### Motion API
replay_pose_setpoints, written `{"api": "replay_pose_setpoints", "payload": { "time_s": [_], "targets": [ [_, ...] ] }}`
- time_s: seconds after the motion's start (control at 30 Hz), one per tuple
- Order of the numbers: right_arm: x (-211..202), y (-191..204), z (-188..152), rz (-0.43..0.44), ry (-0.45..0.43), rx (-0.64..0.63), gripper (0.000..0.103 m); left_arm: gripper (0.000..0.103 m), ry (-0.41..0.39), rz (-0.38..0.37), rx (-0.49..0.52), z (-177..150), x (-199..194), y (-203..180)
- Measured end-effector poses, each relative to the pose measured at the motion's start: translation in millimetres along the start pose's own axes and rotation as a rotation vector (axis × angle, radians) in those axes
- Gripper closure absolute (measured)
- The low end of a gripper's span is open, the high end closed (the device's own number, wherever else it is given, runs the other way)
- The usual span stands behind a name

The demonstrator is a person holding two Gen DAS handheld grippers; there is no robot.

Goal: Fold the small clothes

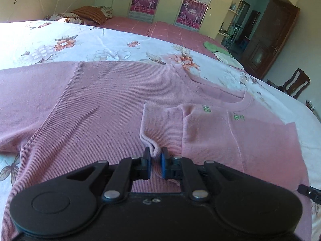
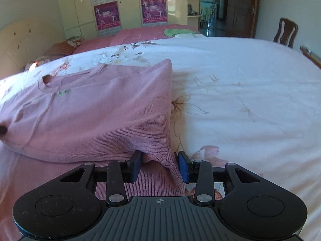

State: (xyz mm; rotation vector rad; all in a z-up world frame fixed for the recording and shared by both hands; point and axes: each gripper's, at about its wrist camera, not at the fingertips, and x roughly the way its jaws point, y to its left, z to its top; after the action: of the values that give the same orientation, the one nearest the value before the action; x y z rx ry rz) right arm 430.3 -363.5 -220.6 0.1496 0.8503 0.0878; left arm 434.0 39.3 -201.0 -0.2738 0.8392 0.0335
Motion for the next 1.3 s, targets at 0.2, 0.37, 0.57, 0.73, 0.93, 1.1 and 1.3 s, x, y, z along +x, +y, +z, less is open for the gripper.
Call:
{"api": "replay_pose_setpoints", "payload": {
  "time_s": [0.2,0.37,0.57,0.73,0.93,1.1,1.3],
  "targets": [
    [-24,-14,-4,0.009,-0.003,0.027,0.089,0.080,-0.060,0.022,-0.010,5,-35,7],
    [-33,-6,15,0.025,-0.091,0.019,0.017,0.070,-0.082,-0.046,0.064,15,-38,-20],
    [6,-6,16,0.032,0.028,0.019,0.078,0.070,-0.002,-0.010,0.104,7,9,-38],
    [-7,-11,6,-0.014,0.013,-0.030,0.078,0.069,0.001,-0.005,0.119,4,9,-31],
    [4,-10,45,0.031,-0.062,0.019,0.065,0.034,-0.077,0.020,0.060,17,1,-32],
    [54,-15,87,0.055,-0.049,0.092,0.047,0.039,-0.050,0.040,0.088,26,26,-33],
    [90,-10,111,-0.032,-0.051,0.030,0.079,0.035,-0.051,0.093,0.141,20,41,-32]
  ]
}}
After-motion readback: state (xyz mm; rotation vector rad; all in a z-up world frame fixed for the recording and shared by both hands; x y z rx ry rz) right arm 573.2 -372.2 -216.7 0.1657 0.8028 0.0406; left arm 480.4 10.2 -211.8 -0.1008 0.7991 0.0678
